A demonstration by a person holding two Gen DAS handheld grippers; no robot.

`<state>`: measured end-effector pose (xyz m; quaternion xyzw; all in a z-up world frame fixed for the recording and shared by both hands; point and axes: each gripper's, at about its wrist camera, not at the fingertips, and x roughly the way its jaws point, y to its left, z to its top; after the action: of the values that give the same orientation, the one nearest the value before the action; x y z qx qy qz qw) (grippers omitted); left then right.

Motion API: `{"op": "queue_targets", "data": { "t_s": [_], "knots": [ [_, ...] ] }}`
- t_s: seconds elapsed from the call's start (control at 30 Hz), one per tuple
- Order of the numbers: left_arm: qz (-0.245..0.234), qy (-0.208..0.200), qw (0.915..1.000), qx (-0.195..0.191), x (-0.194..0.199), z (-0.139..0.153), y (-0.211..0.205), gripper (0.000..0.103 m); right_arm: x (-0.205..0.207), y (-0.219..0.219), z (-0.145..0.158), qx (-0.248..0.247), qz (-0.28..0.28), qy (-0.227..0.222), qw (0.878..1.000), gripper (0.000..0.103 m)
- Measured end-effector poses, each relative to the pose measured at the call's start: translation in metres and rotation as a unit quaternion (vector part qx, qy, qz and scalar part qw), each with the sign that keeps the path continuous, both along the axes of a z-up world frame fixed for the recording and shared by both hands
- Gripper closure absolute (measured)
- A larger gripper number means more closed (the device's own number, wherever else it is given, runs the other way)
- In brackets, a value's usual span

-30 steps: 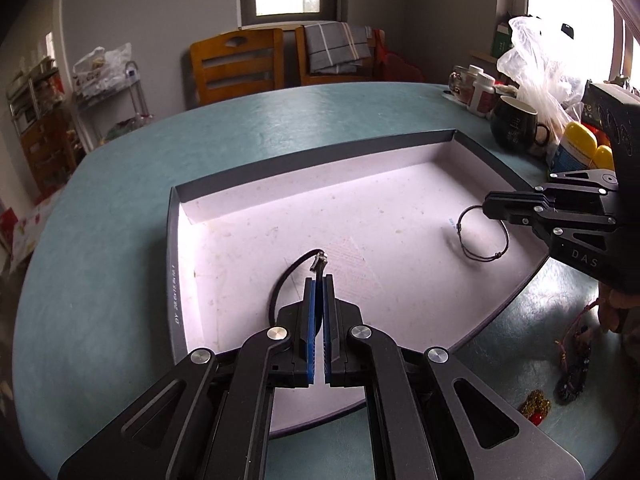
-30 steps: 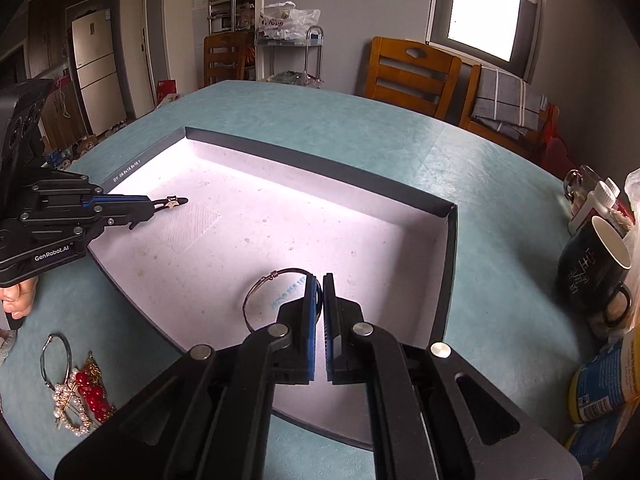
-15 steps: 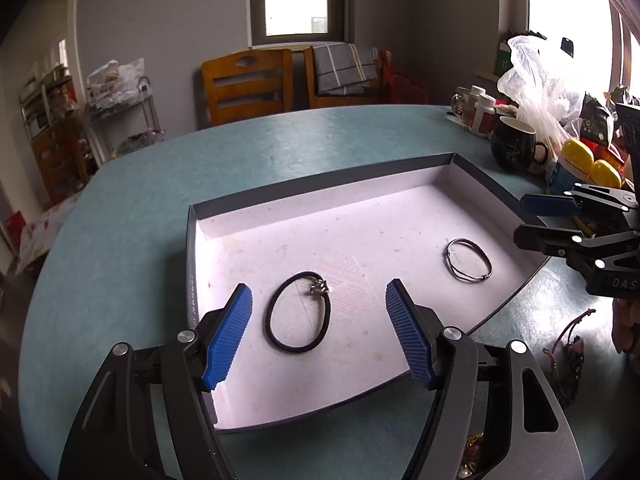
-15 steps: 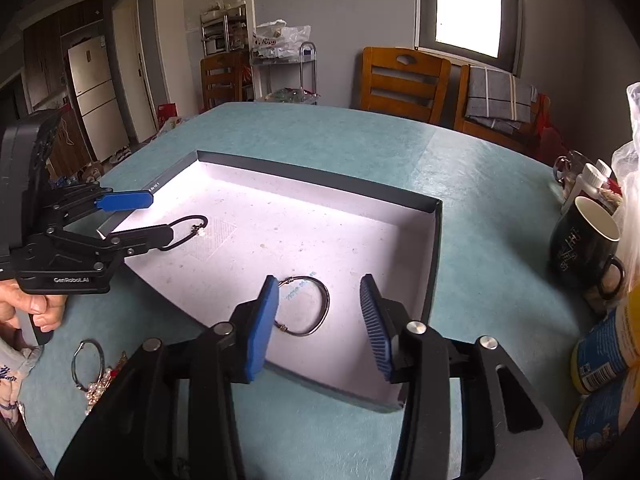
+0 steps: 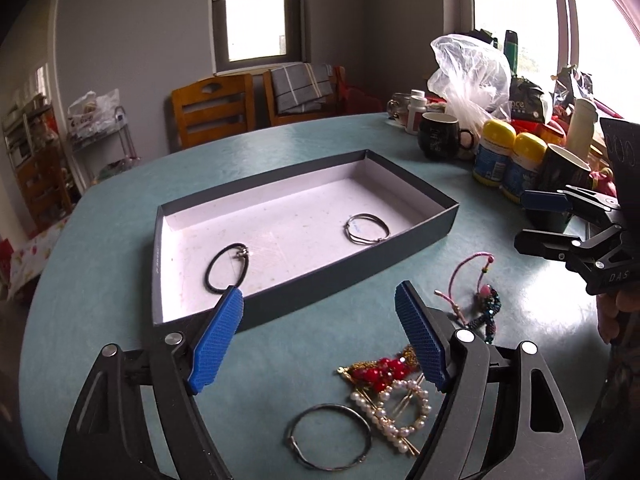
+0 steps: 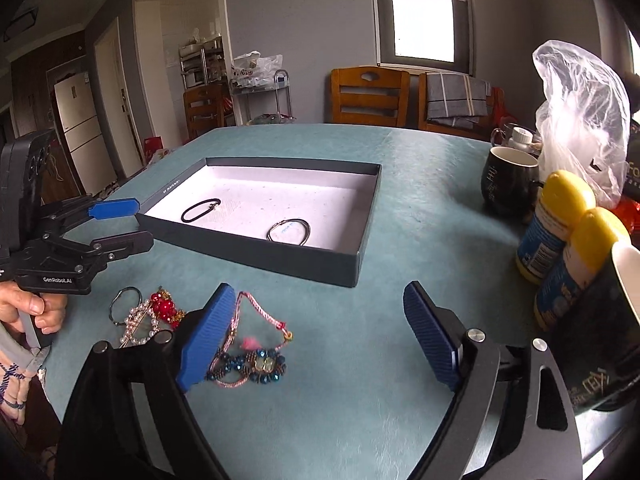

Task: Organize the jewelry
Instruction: 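Move the left gripper to the blue beaded bracelet and close on it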

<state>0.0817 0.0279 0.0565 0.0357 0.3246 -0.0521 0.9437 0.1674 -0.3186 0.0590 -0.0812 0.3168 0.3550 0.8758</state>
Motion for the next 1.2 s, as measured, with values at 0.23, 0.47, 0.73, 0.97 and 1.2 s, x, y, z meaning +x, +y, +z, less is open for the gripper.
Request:
{"op": "queue_targets", "data": {
  "t_s": [0.23, 0.47, 0.73, 0.97, 1.2],
  "knots": [
    [-0.017, 0.007, 0.9998, 0.006, -0.012, -0.005, -0.019, 0.022, -0.015, -0.018, -0.011, 0.002, -0.004, 0.008, 1.0, 0.015],
    [-0.036, 0.014, 0.9991, 0.015, -0.016, -0.014, -0.034, 0.022, -0.024, -0.018, -0.017, -0.008, 0.013, 0.005, 1.0, 0.015],
    [-0.039, 0.024, 0.9989, 0.01, -0.016, -0.017, -0.036, 0.022, -0.021, 0.012, -0.018, -0.032, 0.051, 0.006, 0.998, 0.021],
    [-0.047, 0.028, 0.9985, 0.004, -0.023, -0.017, -0.036, 0.022, -0.023, 0.024, -0.022, -0.065, 0.062, 0.008, 0.996, 0.023],
    [-0.129, 0.036, 0.9907, 0.022, -0.023, -0.02, -0.08, 0.038, -0.002, -0.016, -0.025, -0.022, -0.005, 0.045, 0.999, 0.023]
  ]
}}
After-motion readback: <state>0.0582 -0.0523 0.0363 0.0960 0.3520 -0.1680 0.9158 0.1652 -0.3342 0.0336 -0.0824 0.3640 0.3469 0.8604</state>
